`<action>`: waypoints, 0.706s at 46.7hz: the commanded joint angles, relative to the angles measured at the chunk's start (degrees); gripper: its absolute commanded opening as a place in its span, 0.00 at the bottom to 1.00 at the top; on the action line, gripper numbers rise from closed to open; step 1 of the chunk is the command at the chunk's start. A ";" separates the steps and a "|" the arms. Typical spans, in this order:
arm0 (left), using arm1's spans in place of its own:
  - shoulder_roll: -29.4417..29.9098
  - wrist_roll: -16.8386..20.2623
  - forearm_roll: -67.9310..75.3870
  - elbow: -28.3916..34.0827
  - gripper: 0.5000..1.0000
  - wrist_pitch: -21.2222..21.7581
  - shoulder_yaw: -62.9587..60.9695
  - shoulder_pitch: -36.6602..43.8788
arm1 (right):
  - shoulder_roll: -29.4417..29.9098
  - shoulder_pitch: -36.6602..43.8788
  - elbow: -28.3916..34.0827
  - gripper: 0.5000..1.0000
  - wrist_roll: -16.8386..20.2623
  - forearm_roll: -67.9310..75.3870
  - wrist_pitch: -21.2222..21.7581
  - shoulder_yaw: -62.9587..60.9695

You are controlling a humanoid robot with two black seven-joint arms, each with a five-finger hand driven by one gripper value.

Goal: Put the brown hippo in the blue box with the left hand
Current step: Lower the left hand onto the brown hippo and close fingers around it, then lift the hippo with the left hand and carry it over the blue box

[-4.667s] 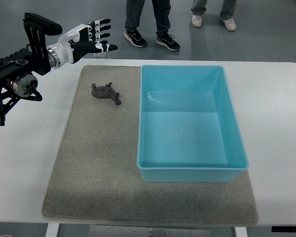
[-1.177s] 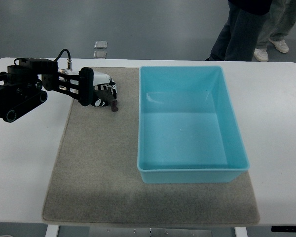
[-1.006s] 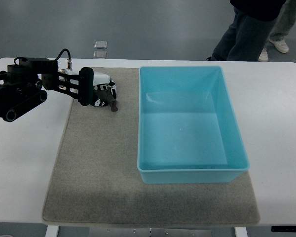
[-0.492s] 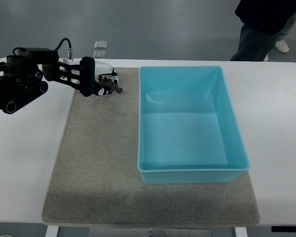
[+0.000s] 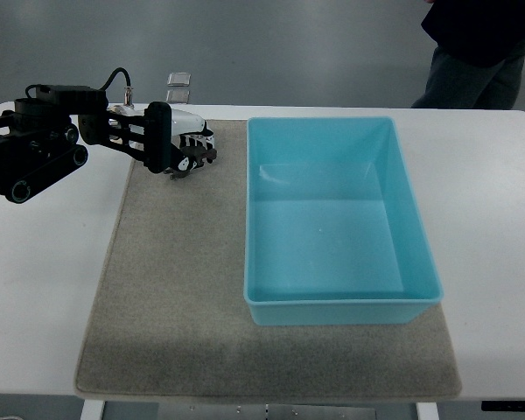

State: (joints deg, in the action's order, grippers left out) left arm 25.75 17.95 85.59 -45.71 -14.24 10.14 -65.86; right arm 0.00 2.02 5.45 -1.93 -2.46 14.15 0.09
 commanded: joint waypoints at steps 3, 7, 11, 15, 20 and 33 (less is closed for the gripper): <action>0.00 -0.02 -0.24 -0.08 0.00 0.00 0.23 -0.58 | 0.00 0.00 0.00 0.87 0.00 0.00 0.00 0.00; 0.00 -0.02 -0.24 -0.08 0.00 0.00 0.23 -1.20 | 0.00 0.00 0.00 0.87 0.00 0.00 0.00 0.00; 0.17 0.07 -0.24 -0.52 0.00 0.00 0.58 -1.90 | 0.00 0.00 0.00 0.87 0.00 0.00 0.00 0.00; 0.35 -0.02 -0.24 -1.31 0.00 0.00 0.76 -2.43 | 0.00 0.00 0.00 0.87 0.00 0.00 0.00 0.00; 0.44 -0.02 -0.24 -1.84 0.00 0.00 0.76 -2.69 | 0.00 0.00 0.00 0.87 0.00 0.00 0.00 0.00; 0.53 0.07 -0.16 -3.07 0.00 0.00 1.37 -4.01 | 0.00 0.00 0.00 0.87 0.00 0.00 0.00 0.00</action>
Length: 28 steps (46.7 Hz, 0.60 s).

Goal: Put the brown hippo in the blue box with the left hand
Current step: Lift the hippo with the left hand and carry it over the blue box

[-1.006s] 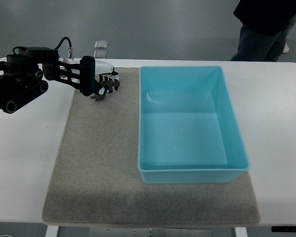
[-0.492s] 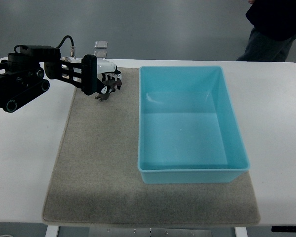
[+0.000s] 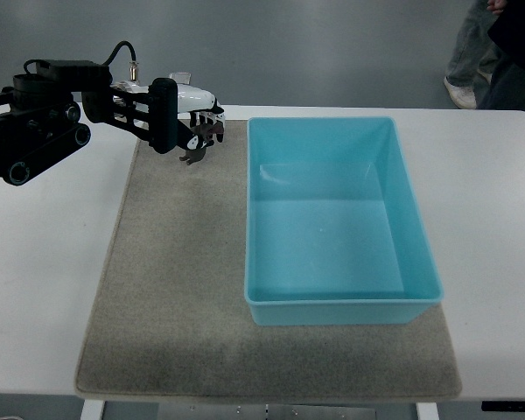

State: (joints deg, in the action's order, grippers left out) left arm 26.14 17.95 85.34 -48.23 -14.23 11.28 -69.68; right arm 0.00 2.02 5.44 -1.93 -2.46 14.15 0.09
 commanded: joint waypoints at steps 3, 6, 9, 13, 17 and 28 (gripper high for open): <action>0.22 0.06 0.09 -0.81 0.00 -0.01 0.24 -0.46 | 0.00 0.00 0.01 0.87 0.00 0.00 0.00 0.00; 0.31 0.15 0.00 -1.16 0.00 -0.01 0.33 -1.34 | 0.00 0.00 0.01 0.87 0.00 0.00 0.00 0.00; 0.31 0.06 0.09 -1.69 0.00 0.08 0.94 -2.04 | 0.00 0.00 0.01 0.87 0.00 0.00 0.00 0.00; 0.22 0.06 0.26 -3.35 0.00 0.08 2.08 -2.92 | 0.00 0.00 0.01 0.87 0.00 0.00 0.00 0.00; 0.22 0.06 0.35 -5.38 0.00 0.08 2.26 -3.80 | 0.00 0.00 0.01 0.87 0.00 0.00 0.00 0.00; -0.57 0.06 0.35 -8.02 0.00 0.08 2.52 -4.50 | 0.00 0.00 0.01 0.87 0.00 0.00 0.00 0.00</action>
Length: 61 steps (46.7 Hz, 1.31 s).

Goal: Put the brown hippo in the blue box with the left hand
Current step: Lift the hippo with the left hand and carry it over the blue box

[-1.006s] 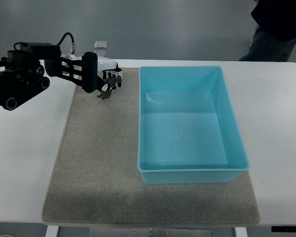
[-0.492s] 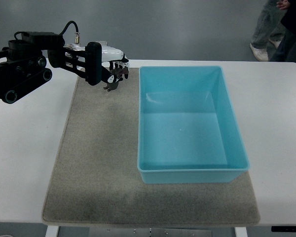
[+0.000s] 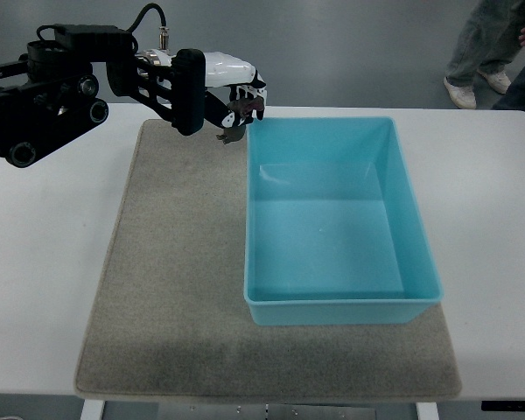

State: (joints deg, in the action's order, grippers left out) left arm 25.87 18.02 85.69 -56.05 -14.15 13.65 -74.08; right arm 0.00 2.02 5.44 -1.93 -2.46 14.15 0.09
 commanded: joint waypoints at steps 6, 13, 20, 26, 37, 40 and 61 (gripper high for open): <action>-0.47 0.00 0.00 -1.26 0.00 0.00 1.12 -0.18 | 0.00 0.00 0.00 0.87 0.00 0.00 0.00 0.00; -0.99 0.00 -0.09 -3.81 0.00 0.09 1.29 -0.18 | 0.00 0.00 0.00 0.87 0.00 0.00 0.00 0.00; -2.66 0.00 -0.26 -4.33 0.00 0.18 1.47 -0.01 | 0.00 0.00 0.00 0.87 0.00 0.00 0.00 0.00; -3.72 0.00 -0.35 -5.12 0.00 0.18 2.17 0.43 | 0.00 0.00 0.00 0.87 0.00 0.00 0.00 0.00; -6.09 0.00 -0.44 -5.39 0.00 0.88 2.26 1.05 | 0.00 0.00 0.00 0.87 0.00 0.00 0.00 0.00; -6.62 0.00 -0.44 -5.39 0.00 1.06 2.26 1.13 | 0.00 0.00 0.00 0.87 0.00 0.00 0.00 0.00; -10.05 -0.09 -0.44 -5.39 0.01 1.06 1.82 5.09 | 0.00 0.00 0.00 0.87 0.00 0.00 0.00 0.00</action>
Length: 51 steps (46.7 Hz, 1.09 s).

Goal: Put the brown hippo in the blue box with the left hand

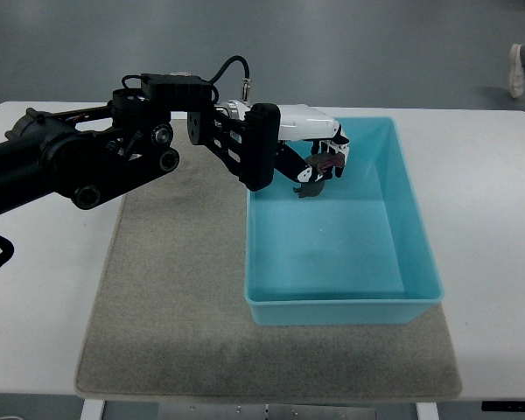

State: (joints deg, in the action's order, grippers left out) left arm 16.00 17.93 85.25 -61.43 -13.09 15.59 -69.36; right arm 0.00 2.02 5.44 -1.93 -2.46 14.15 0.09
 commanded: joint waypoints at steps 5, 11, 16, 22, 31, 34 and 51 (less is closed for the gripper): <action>-0.35 0.00 0.00 -0.01 0.36 -0.01 -0.21 1.16 | 0.00 0.00 0.01 0.87 0.00 0.00 0.00 0.00; -0.88 0.09 -0.09 -0.01 0.40 -0.01 -0.21 2.30 | 0.00 0.00 0.01 0.87 0.00 0.00 0.00 0.00; -0.88 0.00 -0.17 -0.01 0.41 0.08 -0.21 2.56 | 0.00 0.00 -0.07 0.87 0.00 0.00 0.00 0.00; -0.88 0.00 -0.17 0.08 0.41 0.08 -0.03 2.56 | 0.00 0.00 0.01 0.87 0.00 0.00 0.00 0.00; -0.79 0.00 -0.35 0.70 0.41 0.34 0.58 2.48 | 0.00 0.00 0.01 0.87 0.00 0.00 0.00 0.00; -0.53 0.00 -0.35 1.84 0.42 1.30 0.76 2.39 | 0.00 0.00 0.01 0.87 0.00 0.00 0.00 0.00; 1.67 0.00 -5.35 12.03 0.51 3.33 3.48 2.04 | 0.00 0.00 -0.07 0.87 0.00 0.00 0.00 0.00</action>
State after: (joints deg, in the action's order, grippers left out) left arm 17.06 17.94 81.98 -50.98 -9.77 19.07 -67.23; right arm 0.00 2.02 5.44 -1.93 -2.46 14.15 0.09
